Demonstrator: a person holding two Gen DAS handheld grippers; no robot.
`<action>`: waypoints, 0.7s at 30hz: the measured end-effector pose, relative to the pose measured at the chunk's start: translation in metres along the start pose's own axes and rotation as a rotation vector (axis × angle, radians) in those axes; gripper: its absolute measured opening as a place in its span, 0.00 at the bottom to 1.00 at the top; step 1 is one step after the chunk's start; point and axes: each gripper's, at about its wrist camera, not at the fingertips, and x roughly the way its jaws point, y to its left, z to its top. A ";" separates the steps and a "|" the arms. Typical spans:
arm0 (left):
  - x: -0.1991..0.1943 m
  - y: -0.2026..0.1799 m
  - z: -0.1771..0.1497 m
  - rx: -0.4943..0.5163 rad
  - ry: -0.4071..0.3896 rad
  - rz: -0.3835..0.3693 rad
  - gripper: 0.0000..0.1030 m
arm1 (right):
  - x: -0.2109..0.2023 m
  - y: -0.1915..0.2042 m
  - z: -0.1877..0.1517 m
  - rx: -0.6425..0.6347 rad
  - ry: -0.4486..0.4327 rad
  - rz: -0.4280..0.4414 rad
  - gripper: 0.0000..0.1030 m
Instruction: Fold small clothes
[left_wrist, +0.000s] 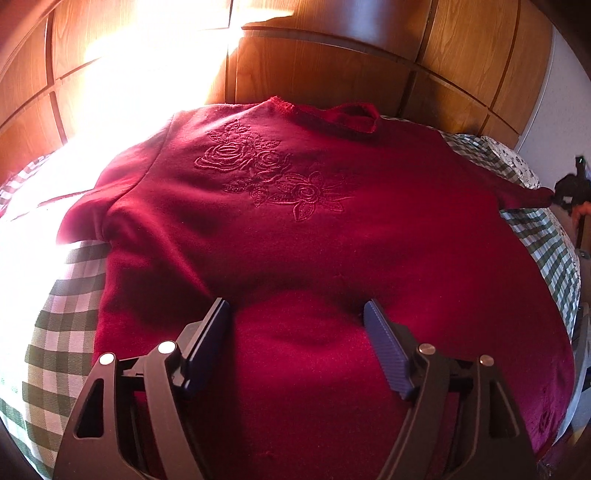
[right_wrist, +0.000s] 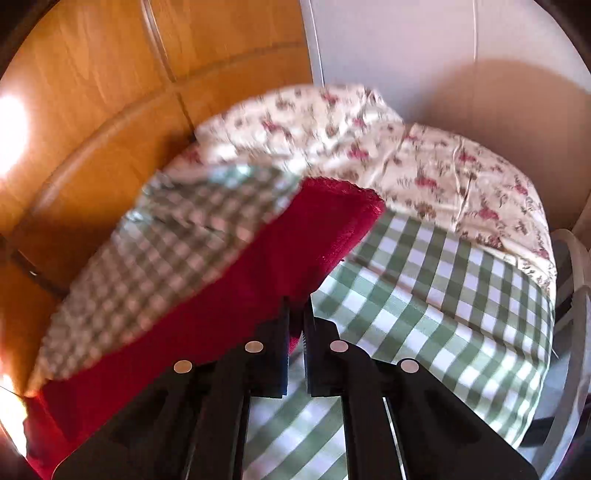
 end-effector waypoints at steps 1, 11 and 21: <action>-0.001 0.000 0.000 -0.001 0.000 -0.003 0.73 | -0.011 0.014 -0.003 -0.051 -0.014 0.033 0.05; -0.016 0.015 0.007 -0.097 0.003 -0.093 0.72 | -0.109 0.232 -0.089 -0.490 -0.023 0.573 0.05; -0.033 0.047 0.038 -0.205 -0.046 -0.180 0.67 | -0.126 0.316 -0.187 -0.662 0.108 0.774 0.65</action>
